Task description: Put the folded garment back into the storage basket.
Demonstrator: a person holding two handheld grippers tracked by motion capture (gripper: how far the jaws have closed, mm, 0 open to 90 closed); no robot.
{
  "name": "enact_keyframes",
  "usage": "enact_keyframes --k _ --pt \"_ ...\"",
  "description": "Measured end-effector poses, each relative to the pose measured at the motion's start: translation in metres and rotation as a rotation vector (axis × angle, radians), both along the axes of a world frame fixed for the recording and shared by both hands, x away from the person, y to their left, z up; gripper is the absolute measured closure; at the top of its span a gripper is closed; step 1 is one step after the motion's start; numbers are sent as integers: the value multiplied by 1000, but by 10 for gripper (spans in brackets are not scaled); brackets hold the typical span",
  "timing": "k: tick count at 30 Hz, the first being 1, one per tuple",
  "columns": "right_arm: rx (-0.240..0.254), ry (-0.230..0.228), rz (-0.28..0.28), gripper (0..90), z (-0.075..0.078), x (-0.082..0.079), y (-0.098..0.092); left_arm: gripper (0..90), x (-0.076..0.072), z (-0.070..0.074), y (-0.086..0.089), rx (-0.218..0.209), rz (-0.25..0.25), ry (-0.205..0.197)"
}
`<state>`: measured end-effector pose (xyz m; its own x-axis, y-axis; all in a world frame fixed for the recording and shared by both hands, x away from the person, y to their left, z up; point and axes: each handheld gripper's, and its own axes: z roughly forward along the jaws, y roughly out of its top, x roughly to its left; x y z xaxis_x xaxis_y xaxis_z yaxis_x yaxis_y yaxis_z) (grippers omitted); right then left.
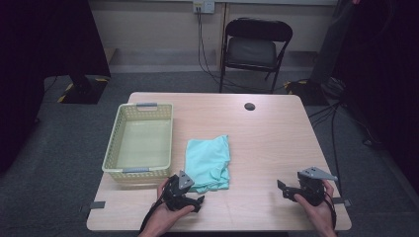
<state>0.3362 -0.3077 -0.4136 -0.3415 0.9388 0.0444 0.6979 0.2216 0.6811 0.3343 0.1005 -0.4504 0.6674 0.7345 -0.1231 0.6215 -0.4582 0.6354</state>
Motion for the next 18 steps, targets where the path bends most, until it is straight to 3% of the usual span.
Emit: enact_keyframes --k 4,10,18 --pt "-26 0 -21 132 -6 1 -5 75 0 0 0 -1 1 0" --pt "-55 39 -36 135 -20 3 -10 75 0 0 0 -1 2 -1" --pt "-62 59 -50 130 -27 3 -13 75 0 0 0 0 1 -2"
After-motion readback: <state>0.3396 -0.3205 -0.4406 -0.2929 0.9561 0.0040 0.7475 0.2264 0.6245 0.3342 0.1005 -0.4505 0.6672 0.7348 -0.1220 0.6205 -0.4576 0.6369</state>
